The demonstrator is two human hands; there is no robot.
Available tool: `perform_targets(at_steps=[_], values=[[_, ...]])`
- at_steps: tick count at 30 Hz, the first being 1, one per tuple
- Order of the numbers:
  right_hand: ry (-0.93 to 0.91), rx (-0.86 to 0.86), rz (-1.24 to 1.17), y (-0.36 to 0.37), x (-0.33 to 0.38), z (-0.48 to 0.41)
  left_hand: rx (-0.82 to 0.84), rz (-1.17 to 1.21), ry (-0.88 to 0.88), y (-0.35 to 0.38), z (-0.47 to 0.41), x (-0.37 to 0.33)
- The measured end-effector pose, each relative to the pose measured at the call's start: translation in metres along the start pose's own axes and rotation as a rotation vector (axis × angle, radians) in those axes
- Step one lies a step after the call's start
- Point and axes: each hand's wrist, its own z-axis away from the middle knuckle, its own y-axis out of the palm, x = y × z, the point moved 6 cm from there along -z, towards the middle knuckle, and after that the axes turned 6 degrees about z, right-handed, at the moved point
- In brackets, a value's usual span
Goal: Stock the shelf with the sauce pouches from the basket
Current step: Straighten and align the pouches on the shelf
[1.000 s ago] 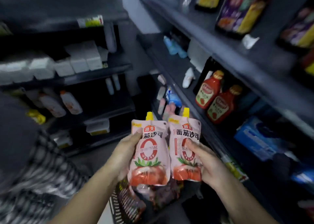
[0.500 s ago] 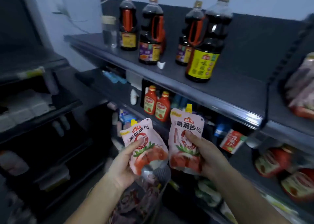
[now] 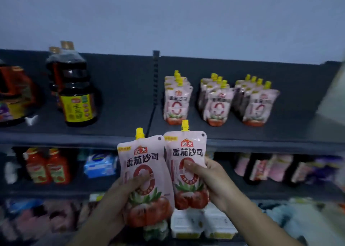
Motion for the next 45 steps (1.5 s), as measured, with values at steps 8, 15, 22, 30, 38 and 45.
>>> perform_targets(at_steps=[8, 15, 22, 30, 38, 45], values=[[-0.113, -0.159, -0.024, -0.203, 0.054, 0.044, 0.191, -0.060, -0.043, 0.190, -0.044, 0.060], [-0.182, -0.170, 0.000, -0.337, 0.085, 0.076, 0.270, -0.184, -0.026, 0.302, -0.085, 0.114], [-0.203, -0.265, 0.012, -0.420, 0.105, 0.065, 0.363, -0.289, 0.015, 0.384, -0.126, 0.134], [-0.292, -0.306, 0.004, -0.488, 0.150, 0.000, 0.344, -0.320, 0.105, 0.453, -0.210, 0.142], [-0.230, -0.369, 0.075, -0.561, 0.179, -0.070, 0.319, -0.412, 0.141, 0.508, -0.290, 0.156], [-0.193, -0.360, 0.080, -0.615, 0.179, -0.121, 0.216, -0.353, 0.182, 0.532, -0.351, 0.165]])
